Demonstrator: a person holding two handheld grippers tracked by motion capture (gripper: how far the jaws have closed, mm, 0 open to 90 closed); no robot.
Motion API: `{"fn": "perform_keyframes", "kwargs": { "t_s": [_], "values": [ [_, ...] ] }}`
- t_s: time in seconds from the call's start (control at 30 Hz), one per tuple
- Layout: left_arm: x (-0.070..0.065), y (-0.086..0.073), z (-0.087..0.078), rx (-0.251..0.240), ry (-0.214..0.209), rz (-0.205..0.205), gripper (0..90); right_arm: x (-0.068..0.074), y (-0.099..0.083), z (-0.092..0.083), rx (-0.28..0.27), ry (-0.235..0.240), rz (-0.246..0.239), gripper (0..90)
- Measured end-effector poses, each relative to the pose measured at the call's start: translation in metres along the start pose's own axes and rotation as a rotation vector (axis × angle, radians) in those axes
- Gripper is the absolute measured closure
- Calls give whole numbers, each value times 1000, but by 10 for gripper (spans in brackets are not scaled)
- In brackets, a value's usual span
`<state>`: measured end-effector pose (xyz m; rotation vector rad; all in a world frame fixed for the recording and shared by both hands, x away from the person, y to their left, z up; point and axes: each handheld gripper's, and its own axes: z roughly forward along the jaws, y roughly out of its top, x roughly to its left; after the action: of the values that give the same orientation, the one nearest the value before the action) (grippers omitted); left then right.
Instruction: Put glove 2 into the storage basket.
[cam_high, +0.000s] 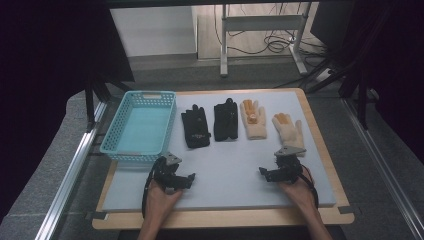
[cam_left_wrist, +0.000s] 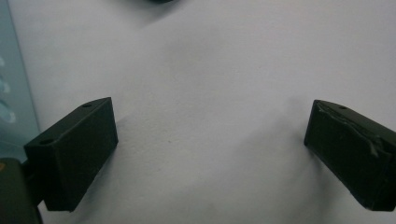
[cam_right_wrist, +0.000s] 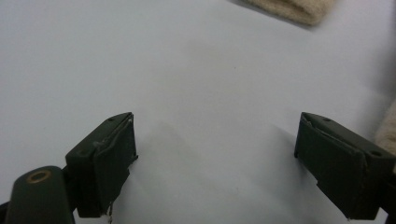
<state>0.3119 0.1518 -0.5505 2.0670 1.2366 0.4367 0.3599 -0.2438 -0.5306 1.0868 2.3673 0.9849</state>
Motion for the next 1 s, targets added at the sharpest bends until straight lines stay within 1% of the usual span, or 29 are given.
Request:
{"fn": "perform_keyframes", "kwargs": {
  "t_s": [0.07, 0.1, 0.13, 0.3, 0.47, 0.53, 0.6, 0.63, 0.7, 0.83, 0.87, 0.9, 1.0],
  "values": [
    [0, 0, 0, 0, 0, 0, 30, -1, 1, 0, -1, 8, 7, 123],
    [0, 0, 0, 0, -1, 0, 30, -1, 4, 1, 5, 23, 13, 123],
    [0, 0, 0, 0, -1, 0, 30, -1, 4, 1, 5, 23, 13, 123],
    [0, 0, 0, 0, -1, -1, 30, 1, 13, 4, 1, 35, 3, 123],
    [0, 0, 0, 0, 0, -1, 30, 2, 21, 6, -10, 48, 4, 123],
    [0, 0, 0, 0, 0, -1, 30, 2, 28, 8, -10, 56, -3, 124],
    [0, 0, 0, 0, 0, -1, 30, 2, 30, 9, -9, 58, -5, 124],
    [0, 0, 0, 0, 0, -1, 30, 2, 35, 10, -9, 63, -2, 124],
    [0, 0, 0, 0, 0, -1, 30, 1, 40, 12, -10, 72, -3, 124],
    [0, 0, 0, 0, -1, 0, 30, -2, 51, 17, -6, 75, -5, 124],
    [0, 0, 0, 0, -1, -1, 30, -2, 51, 17, -6, 75, -5, 124],
    [0, 0, 0, 0, -1, -1, 30, -3, 60, 21, -2, 77, -9, 124],
    [0, 0, 0, 0, -1, -1, 30, -3, 71, 26, -7, 69, -17, 124]
  ]
}}
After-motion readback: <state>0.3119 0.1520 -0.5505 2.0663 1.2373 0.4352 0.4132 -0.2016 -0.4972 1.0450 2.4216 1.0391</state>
